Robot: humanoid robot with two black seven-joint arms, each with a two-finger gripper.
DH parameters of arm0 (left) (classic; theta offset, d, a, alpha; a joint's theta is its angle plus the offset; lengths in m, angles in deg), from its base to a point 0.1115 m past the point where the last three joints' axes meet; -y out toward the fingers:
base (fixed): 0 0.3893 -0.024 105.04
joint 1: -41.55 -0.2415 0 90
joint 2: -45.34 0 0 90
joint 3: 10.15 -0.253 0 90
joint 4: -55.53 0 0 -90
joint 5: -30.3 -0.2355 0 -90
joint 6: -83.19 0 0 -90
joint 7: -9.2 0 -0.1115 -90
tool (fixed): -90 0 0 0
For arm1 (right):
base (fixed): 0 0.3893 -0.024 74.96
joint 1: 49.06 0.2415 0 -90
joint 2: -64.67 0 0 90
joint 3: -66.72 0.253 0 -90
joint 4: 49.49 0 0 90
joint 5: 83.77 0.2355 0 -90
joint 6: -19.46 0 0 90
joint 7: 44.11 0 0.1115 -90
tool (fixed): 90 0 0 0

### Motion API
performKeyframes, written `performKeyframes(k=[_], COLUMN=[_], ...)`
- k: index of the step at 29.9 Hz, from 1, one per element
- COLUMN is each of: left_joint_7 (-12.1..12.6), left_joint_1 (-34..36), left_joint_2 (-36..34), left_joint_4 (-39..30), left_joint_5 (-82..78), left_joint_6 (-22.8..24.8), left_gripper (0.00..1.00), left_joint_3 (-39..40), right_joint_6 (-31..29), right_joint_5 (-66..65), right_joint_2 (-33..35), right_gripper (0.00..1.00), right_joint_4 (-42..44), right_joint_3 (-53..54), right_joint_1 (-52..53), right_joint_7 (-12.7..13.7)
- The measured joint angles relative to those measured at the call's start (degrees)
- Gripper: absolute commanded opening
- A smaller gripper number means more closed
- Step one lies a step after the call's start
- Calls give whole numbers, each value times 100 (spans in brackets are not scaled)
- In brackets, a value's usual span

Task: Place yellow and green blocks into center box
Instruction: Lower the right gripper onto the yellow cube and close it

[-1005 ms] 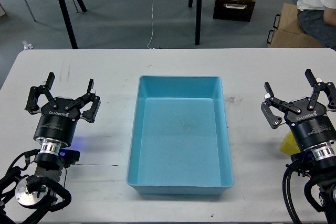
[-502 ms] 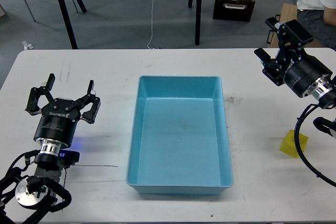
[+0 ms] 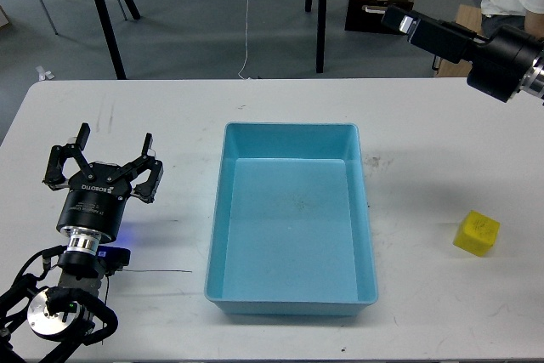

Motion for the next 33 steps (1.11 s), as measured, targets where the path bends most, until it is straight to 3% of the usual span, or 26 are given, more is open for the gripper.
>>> performKeyframes(k=[7, 14, 33], left_joint_7=[0, 0, 0], left_joint_1=[0, 0, 0], left_joint_2=[112, 133, 204], left_joint_4=[81, 118, 216], left_joint_5=[0, 0, 0], left_joint_6=[0, 0, -70], left_gripper=[100, 100, 100], left_joint_3=[-10, -14, -14], right_joint_6=[0, 0, 2], right_joint_5=[-834, -1106, -1171], right_joint_2=[655, 793, 49], right_gripper=[98, 98, 98], right_joint_4=[-373, -366, 475], right_joint_3=[-1052, -2073, -2245], right_joint_1=[63, -31, -617], right_joint_7=[1, 2, 3])
